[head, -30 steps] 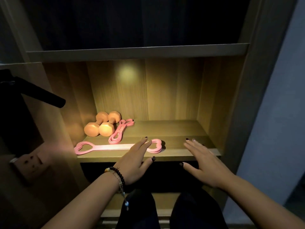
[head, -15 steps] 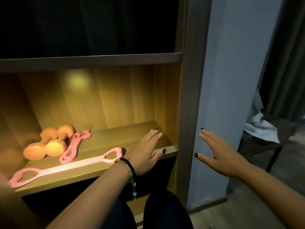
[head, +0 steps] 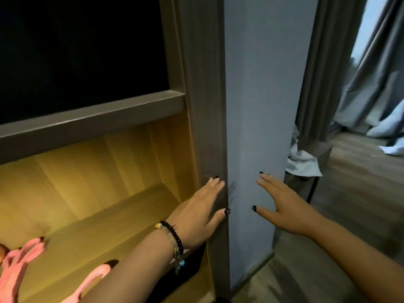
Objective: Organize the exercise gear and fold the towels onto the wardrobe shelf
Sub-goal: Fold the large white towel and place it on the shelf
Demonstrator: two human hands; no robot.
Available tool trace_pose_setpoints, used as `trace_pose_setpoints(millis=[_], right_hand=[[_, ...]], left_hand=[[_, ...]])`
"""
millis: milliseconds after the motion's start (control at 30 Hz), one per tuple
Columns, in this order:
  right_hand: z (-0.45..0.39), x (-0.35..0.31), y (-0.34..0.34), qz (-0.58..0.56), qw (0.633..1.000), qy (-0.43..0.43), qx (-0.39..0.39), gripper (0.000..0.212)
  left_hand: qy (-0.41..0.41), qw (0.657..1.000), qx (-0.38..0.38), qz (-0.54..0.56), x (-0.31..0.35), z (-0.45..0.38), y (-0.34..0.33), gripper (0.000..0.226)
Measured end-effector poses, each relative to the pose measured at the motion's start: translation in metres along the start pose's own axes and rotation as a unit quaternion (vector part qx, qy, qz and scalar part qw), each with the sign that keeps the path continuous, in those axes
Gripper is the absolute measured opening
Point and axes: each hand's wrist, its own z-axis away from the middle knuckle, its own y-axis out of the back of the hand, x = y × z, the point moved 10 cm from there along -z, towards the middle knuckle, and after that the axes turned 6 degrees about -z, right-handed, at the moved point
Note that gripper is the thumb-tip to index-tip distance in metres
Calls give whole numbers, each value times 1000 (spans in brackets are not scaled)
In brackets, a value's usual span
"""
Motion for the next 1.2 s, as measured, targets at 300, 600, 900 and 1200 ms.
trace_pose_setpoints(millis=[300, 600, 900, 1200], right_hand=[[-42, 22, 97, -33, 993, -115, 9, 76], [-10, 15, 195, -42, 972, -230, 31, 73], [-24, 84, 293, -3, 958, -283, 36, 74], [-55, 177, 334, 34, 956, -292, -25, 77]], left_hand=[[-96, 990, -79, 74, 48, -93, 55, 69], [-119, 977, -115, 133, 102, -145, 111, 70], [-108, 977, -99, 153, 168, -235, 111, 71], [-52, 973, -103, 198, 205, -335, 75, 76]])
